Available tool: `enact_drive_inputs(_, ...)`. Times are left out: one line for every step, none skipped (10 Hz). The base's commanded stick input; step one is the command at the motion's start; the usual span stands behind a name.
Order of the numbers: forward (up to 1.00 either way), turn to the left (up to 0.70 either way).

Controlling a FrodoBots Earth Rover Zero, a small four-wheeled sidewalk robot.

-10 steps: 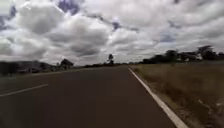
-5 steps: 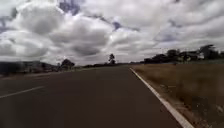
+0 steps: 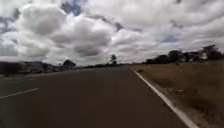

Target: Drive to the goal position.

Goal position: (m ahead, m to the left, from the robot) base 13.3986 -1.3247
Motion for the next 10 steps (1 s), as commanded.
enact_drive_inputs(0.7, -0.35)
enact_drive_inputs(0.7, -0.32)
enact_drive_inputs(0.7, -0.05)
enact_drive_inputs(0.7, -0.02)
enact_drive_inputs(0.7, 0.0)
enact_drive_inputs(0.7, 0.0)
enact_drive_inputs(0.7, 0.0)
enact_drive_inputs(0.7, 0.0)
enact_drive_inputs(0.7, 0.0)
enact_drive_inputs(0.7, 0.0)
